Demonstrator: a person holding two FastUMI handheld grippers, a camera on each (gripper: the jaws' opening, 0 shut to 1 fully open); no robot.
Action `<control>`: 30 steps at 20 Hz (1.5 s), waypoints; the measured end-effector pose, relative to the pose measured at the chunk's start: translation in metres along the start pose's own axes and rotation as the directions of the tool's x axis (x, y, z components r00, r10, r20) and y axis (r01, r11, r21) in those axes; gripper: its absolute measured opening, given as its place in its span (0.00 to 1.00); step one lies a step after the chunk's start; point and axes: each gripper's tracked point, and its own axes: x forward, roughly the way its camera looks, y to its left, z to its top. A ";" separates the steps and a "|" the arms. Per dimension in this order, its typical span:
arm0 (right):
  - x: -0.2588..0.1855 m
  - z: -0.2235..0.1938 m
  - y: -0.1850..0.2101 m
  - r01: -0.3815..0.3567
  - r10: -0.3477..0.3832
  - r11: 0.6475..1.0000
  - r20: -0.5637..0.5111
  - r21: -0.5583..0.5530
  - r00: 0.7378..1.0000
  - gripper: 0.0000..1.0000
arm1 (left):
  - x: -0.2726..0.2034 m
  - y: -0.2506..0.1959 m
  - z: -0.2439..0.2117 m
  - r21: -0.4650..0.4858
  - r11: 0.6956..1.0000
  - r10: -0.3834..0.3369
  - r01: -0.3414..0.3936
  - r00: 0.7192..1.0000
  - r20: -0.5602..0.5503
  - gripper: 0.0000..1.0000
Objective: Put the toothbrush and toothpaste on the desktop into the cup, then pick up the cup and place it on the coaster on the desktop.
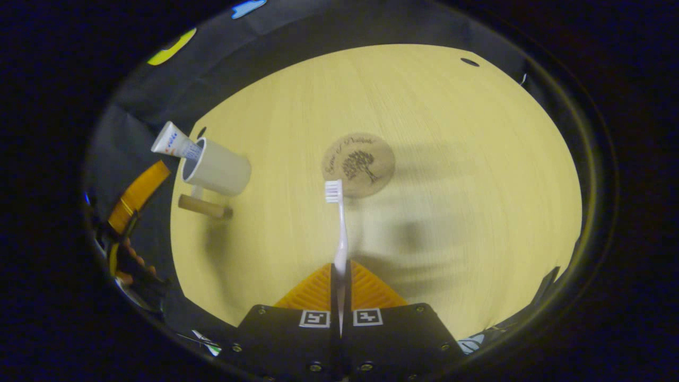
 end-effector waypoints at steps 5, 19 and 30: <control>-0.015 0.075 0.067 -0.094 0.092 0.996 0.117 0.009 0.989 0.02 | -0.030 0.030 -0.020 -0.015 1.000 0.023 -0.024 0.999 -0.035 0.64; 0.005 0.178 0.173 -0.274 0.198 0.935 0.309 0.226 0.930 0.01 | -0.107 0.155 -0.074 -0.105 0.978 0.168 -0.182 0.977 -0.131 0.62; 0.036 0.177 0.196 -0.224 0.161 0.972 0.486 0.074 0.859 0.02 | -0.115 0.176 -0.073 -0.101 0.977 0.171 -0.189 0.972 -0.160 0.65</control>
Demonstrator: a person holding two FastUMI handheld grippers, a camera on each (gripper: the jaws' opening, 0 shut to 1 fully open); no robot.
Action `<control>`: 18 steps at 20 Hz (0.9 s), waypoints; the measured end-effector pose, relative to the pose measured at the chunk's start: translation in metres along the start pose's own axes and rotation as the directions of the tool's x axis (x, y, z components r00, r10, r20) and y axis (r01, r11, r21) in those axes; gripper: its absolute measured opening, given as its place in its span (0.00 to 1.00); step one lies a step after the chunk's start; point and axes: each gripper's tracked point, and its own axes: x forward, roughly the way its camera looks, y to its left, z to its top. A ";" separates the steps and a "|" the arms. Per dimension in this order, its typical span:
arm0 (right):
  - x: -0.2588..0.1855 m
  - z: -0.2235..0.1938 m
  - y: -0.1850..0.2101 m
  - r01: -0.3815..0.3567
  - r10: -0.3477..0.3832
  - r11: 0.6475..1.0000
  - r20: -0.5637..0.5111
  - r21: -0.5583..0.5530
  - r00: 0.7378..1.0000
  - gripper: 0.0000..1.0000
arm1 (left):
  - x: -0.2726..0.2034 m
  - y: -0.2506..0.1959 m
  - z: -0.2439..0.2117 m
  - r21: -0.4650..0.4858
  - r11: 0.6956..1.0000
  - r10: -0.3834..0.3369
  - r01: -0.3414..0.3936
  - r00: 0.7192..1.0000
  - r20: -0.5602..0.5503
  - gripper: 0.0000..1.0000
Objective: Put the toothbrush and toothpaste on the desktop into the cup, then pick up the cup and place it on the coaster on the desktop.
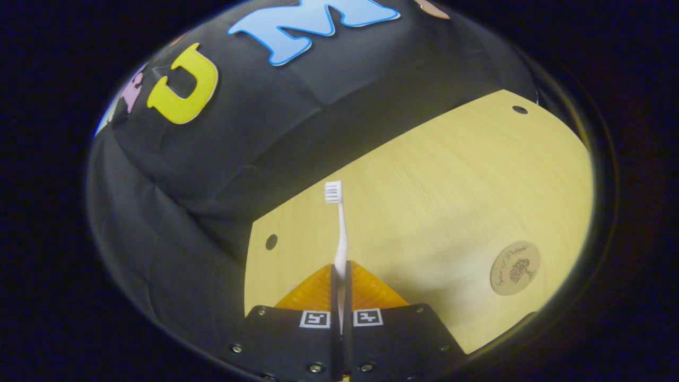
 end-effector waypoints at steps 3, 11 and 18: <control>0.002 -0.009 0.000 -0.010 0.012 0.998 0.025 -0.064 1.000 0.02 | 0.004 -0.015 0.003 0.014 1.000 -0.022 0.022 1.000 -0.001 0.69; -0.010 -0.030 -0.005 -0.019 0.021 0.990 0.017 -0.138 1.000 0.11 | 0.007 -0.066 0.017 0.064 0.992 -0.106 0.105 0.994 0.011 0.66; -0.035 -0.049 0.001 -0.066 0.063 0.983 -0.021 -0.169 0.998 0.14 | 0.010 -0.113 0.027 0.101 0.979 -0.178 0.176 0.984 0.014 0.65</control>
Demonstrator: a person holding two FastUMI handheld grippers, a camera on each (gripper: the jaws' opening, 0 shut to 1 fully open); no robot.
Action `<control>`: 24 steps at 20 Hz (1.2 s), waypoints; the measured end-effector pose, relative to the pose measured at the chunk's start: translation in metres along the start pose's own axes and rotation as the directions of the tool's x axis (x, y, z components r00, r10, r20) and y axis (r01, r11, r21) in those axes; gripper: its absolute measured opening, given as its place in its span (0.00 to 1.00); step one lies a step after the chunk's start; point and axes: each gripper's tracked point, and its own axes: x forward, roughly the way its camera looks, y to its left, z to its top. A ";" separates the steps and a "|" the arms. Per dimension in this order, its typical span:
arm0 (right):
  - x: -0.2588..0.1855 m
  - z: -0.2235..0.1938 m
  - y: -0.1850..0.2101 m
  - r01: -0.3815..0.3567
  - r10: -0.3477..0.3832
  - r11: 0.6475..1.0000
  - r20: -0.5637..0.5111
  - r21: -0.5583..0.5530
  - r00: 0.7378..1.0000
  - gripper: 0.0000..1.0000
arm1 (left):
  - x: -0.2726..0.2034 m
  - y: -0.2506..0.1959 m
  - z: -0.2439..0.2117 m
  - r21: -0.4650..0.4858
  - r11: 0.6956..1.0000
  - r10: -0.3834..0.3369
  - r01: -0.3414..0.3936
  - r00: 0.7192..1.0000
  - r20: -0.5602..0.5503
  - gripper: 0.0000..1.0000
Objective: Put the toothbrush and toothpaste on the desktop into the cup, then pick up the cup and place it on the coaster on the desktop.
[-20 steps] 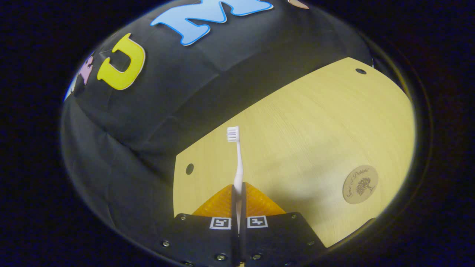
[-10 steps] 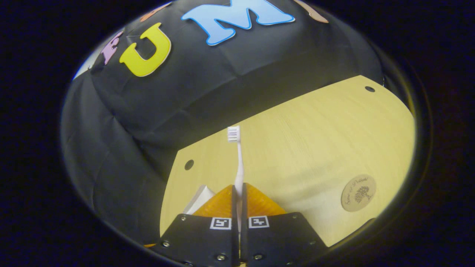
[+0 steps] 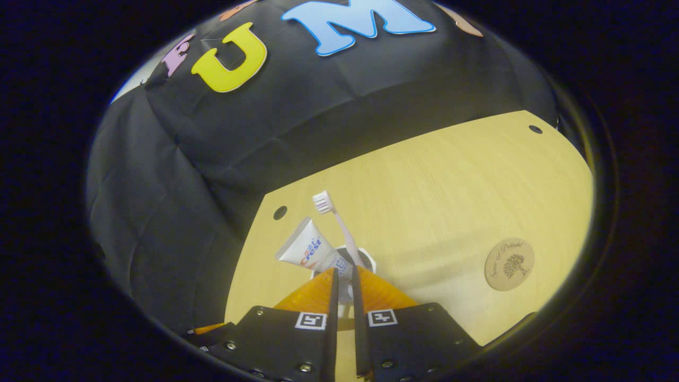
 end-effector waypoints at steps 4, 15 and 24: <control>-0.019 0.011 -0.010 -0.005 0.005 1.000 0.024 0.013 1.000 0.14 | 0.008 -0.030 0.006 0.021 0.998 -0.061 0.061 0.998 -0.022 0.62; -0.066 0.020 -0.111 0.121 -0.131 0.982 0.064 0.146 0.989 0.14 | 0.054 -0.089 0.005 0.140 0.981 -0.115 0.137 0.981 -0.156 0.85; -0.082 0.027 -0.163 0.190 -0.207 0.958 0.061 0.213 0.976 0.14 | 0.104 -0.080 -0.018 0.149 0.987 -0.022 0.068 0.957 -0.290 0.83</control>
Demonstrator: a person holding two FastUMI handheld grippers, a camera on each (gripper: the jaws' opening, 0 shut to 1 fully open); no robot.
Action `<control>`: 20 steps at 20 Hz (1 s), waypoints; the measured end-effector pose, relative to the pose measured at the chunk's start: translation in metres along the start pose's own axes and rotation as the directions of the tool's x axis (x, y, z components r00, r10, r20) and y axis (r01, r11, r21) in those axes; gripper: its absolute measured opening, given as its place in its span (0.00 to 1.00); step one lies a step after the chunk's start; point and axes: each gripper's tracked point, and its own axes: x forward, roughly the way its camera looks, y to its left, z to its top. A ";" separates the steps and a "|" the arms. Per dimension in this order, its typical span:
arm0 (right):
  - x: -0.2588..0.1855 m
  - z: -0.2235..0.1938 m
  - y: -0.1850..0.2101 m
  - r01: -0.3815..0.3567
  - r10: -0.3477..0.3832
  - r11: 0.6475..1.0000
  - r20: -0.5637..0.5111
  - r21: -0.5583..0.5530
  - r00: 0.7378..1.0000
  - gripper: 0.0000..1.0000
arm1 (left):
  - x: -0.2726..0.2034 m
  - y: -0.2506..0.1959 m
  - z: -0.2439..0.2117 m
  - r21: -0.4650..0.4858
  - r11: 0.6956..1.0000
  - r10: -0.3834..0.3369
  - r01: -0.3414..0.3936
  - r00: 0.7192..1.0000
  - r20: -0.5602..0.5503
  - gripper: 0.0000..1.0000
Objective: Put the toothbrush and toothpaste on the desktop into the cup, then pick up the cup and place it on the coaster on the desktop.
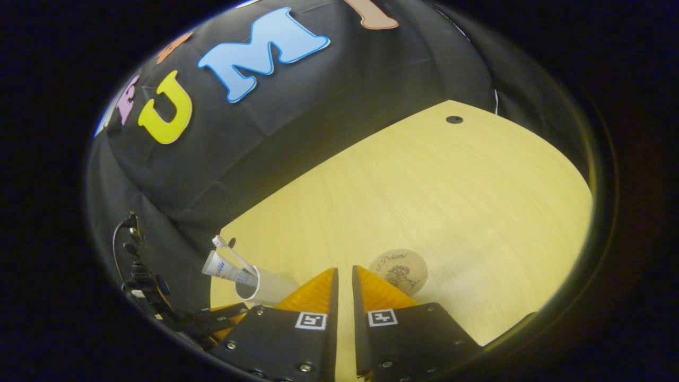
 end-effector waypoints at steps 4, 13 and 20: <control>0.002 0.002 -0.011 0.017 -0.017 1.000 -0.012 0.021 1.000 0.14 | 0.015 0.003 -0.005 -0.006 1.000 -0.002 0.002 0.999 -0.034 0.84; 0.003 -0.004 -0.021 0.027 -0.027 1.000 -0.043 0.015 0.999 0.14 | 0.025 -0.002 -0.003 -0.010 1.000 0.017 -0.017 0.999 -0.048 0.33; -0.003 0.001 -0.030 0.037 -0.036 0.999 -0.037 0.021 0.999 0.14 | 0.019 -0.026 0.016 0.068 0.998 -0.009 0.007 1.000 0.024 0.32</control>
